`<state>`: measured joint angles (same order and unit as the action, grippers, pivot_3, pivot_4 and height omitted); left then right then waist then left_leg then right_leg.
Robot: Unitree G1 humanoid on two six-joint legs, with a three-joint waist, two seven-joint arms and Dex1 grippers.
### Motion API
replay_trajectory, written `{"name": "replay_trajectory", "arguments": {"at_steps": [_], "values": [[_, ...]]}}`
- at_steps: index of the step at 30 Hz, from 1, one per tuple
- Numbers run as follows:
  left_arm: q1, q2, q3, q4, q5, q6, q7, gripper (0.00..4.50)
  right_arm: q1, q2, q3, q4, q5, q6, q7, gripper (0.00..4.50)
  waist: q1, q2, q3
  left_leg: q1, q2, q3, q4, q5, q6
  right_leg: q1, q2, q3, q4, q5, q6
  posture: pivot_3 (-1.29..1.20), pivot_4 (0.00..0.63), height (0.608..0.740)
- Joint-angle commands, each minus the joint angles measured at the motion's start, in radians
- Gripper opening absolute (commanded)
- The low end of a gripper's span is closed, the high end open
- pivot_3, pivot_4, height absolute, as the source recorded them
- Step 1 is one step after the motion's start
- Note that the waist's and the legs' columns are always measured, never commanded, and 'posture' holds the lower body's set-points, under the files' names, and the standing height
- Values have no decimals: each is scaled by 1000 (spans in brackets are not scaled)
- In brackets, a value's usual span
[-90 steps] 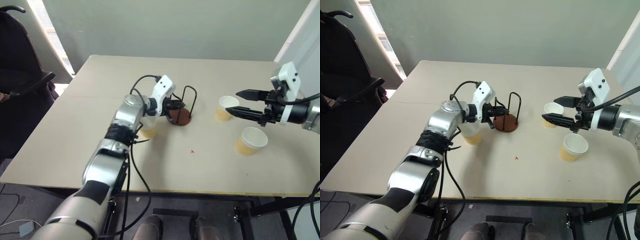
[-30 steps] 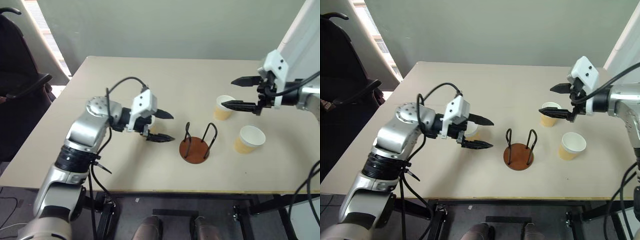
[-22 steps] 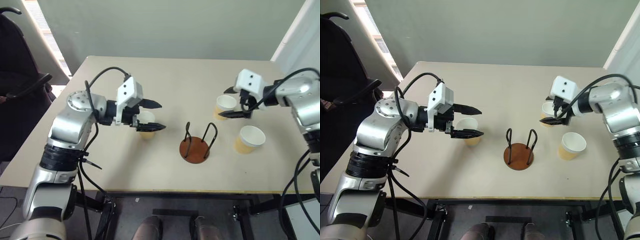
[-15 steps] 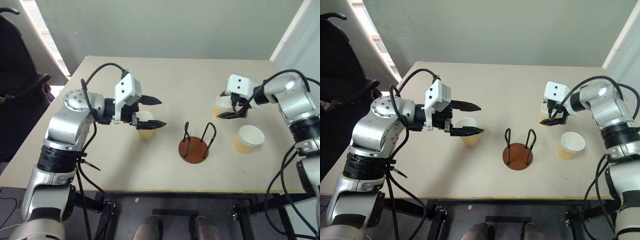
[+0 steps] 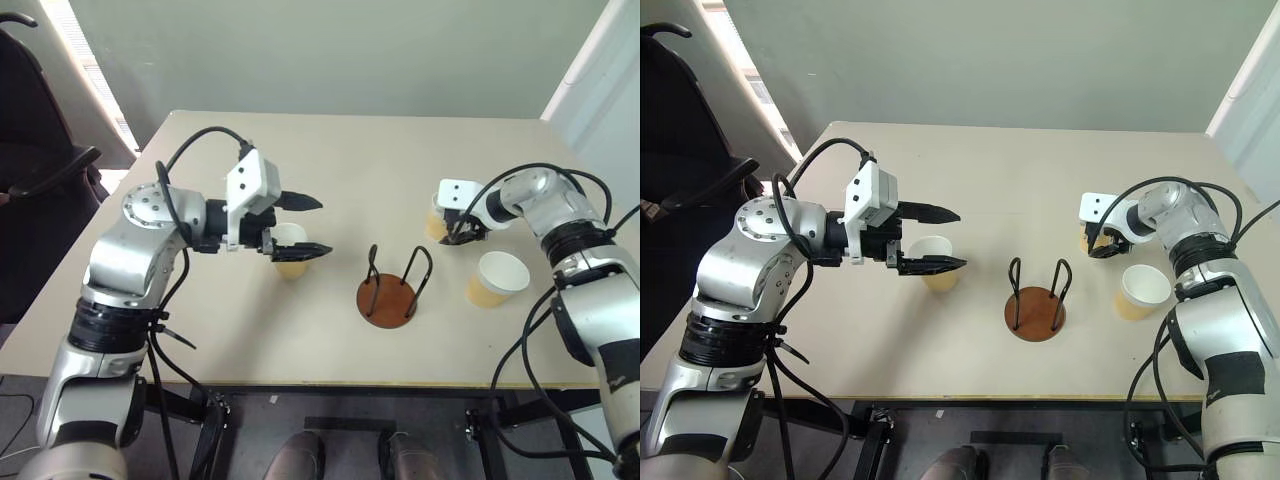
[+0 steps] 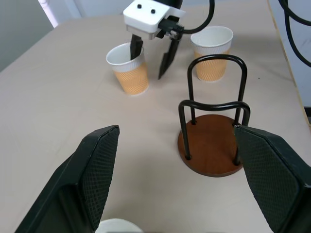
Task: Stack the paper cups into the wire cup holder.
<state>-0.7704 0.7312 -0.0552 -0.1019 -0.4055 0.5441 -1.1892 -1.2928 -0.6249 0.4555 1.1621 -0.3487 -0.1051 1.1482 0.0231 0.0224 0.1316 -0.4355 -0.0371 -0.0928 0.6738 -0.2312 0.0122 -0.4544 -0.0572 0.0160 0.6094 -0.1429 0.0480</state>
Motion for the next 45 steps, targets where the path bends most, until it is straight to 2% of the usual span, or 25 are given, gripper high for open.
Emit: {"name": "replay_trajectory", "arguments": {"at_steps": [1, 4, 5, 8, 11, 14, 17, 20, 23, 29, 43, 45], "values": [[1, 22, 38, -30, -20, -19, -4, 4034, -43, -15, -36, -27, 9, -26, 35, 1368, 0, 0, 0, 0, 0, 0, -1, 0, 0, 0, 0, 0, 0, 0, 0, 0, 150, 740], [3, 33, 34, -12, -25, -28, -28, 4034, -48, -63, -61, -90, 26, -42, 87, 256, 1, 0, 0, 0, 1, 0, -2, 0, -1, 0, 0, -2, 0, -1, -1, 0, 150, 740], [4, 38, 32, -5, -27, -33, -42, 4034, -49, -85, -71, -127, 36, -41, 116, 51, 1, 0, 0, 0, 1, 0, -2, 0, -2, -1, 0, -2, 0, -1, -2, 0, 150, 740], [4, 48, 31, 7, -36, -41, -69, 4034, -36, -128, -100, -231, 64, -20, 186, 51, 2, 0, 0, -1, 3, 0, -4, 1, -2, 0, 0, -5, 0, -2, -3, 0, 150, 740], [-17, 52, 20, 37, -35, -58, -102, 4034, 3, -197, -164, -533, 170, 118, 344, 51, 1, 0, 0, -1, 4, 0, -6, 1, -4, -1, 0, -7, 0, -3, -5, 0, 150, 740], [-27, 48, 11, 53, -32, -72, -118, 4034, 58, -254, -205, -842, 270, 286, 443, 51, 0, 0, 0, -1, 6, -1, -8, 2, -6, -1, 1, -10, 0, -5, -9, 0, 150, 740], [-33, 37, -1, 64, -29, -84, -132, 4034, 84, -326, -204, -1145, 418, 485, 466, 51, 1, 0, 0, -1, 8, -2, -8, 3, -8, 0, 2, -13, 0, -7, -12, 0, 150, 740], [-38, 27, -10, 76, -23, -97, -140, 4034, 95, -362, -193, -1284, 482, 578, 466, 51, 0, 0, 0, 0, 8, -2, -8, 3, -8, 0, 2, -13, 0, -8, -12, 0, 150, 740], [-51, 16, -26, 97, -11, -117, -149, 4034, 109, -375, -168, -1369, 507, 601, 466, 51, 0, 0, 0, 0, 7, -3, -7, 4, -7, 2, 2, -13, 1, -11, -18, 0, 150, 740], [-68, 6, -38, 120, 0, -135, -156, 4034, 136, -365, -132, -1436, 527, 608, 466, 51, 0, 0, 0, 1, 7, -4, -6, 5, 0, 2, 2, -13, 2, -9, -19, 0, 150, 740], [-74, 1, -37, 116, 7, -136, -153, 4034, 222, -344, -54, -1405, 413, 448, 464, 51, 0, 0, 0, 0, 7, -4, -5, 7, 3, 2, 2, -13, 2, -6, -17, 0, 150, 740], [-72, -2, -40, 114, 10, -136, -151, 4034, 207, -326, -51, -1405, 419, 470, 466, 454, -1, 0, 0, 0, 7, -4, -5, 7, 3, 2, 2, -13, 2, -6, -17, 0, 150, 740]]}}
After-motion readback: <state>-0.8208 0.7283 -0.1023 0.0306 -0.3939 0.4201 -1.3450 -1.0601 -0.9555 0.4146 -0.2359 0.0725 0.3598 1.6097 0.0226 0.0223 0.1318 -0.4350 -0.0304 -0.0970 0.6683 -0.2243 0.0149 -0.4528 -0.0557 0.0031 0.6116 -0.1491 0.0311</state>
